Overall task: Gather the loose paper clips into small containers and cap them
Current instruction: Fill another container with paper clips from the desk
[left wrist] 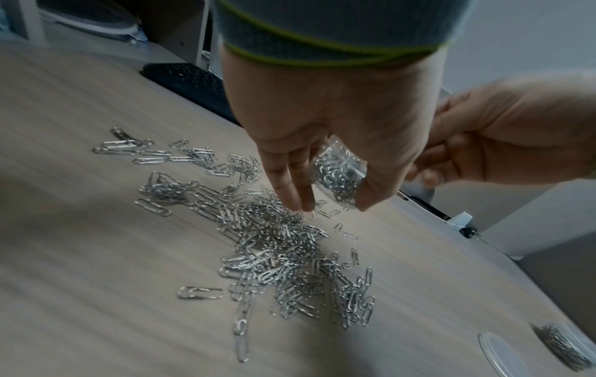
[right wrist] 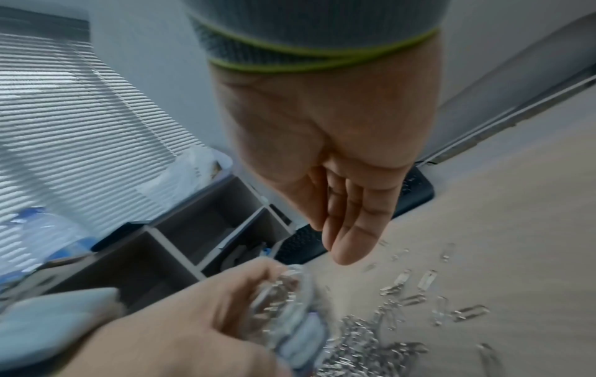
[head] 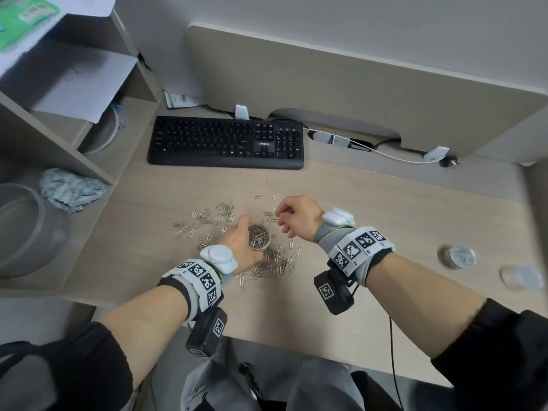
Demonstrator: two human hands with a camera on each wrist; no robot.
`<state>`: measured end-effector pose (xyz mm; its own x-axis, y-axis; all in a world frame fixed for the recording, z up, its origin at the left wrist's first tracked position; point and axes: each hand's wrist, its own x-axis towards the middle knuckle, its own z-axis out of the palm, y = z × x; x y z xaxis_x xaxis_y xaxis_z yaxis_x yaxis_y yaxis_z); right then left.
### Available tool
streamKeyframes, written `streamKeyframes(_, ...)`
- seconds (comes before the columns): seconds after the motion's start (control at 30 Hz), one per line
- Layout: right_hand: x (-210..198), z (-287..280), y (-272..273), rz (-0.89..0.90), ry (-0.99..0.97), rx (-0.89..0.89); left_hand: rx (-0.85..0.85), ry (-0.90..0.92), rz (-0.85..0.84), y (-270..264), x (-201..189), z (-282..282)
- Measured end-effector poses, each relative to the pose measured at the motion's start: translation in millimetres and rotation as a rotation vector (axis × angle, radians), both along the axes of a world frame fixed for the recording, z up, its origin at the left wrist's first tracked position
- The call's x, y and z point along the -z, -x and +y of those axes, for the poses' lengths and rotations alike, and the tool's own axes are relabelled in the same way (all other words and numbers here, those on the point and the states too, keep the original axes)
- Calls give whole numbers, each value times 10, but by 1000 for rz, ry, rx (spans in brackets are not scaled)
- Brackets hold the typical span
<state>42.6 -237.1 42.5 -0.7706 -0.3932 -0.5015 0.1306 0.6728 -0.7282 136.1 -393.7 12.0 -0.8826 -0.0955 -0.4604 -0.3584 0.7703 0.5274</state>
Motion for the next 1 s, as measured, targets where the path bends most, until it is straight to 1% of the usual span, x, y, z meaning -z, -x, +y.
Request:
streamKeyframes(0.1,268,61,55,-13,-164,16,-74,-4,-13,-98,4,-208)
streamKeyframes(0.17,406,182,62,-26,-328,-35,-134,-54,-12,-144,13,-305)
streamKeyframes(0.23,533,226,49,-67,-431,-78,-175,-62,12,-192,14,-419)
streamKeyframes(0.33,621,176,27,-123,-627,-277,-164,0,5,-254,18,-557)
streamKeyframes(0.37,652,110,11,-122,-641,-305,-177,5,-5,-279,34,-605)
streamKeyframes(0.43,719,-86,-73,-94,-514,-270,-221,-5,-1,-334,54,-703)
streamKeyframes(0.47,723,-196,-120,-65,-480,-267,-235,-5,4,-358,73,-744)
streamKeyframes(0.5,764,-300,-172,-21,-493,-290,-247,-6,-1,-376,83,-778)
streamKeyframes(0.57,863,-500,-249,62,-589,-351,-260,-2,-13,-397,91,-828)
streamKeyframes(0.63,906,-641,-315,132,-689,-461,-264,18,-25,-404,96,-859)
streamKeyframes(0.73,859,-741,-411,251,-759,-630,-255,27,-28,-424,87,-880)
streamKeyframes(0.8,860,-776,-466,311,-791,-701,-254,24,-23,-438,76,-882)
streamKeyframes(0.9,893,-821,-572,324,-833,-721,-253,11,-22,-465,79,-867)
streamKeyframes(1.0,876,-776,-626,309,-780,-671,-244,9,-24,-482,91,-834)
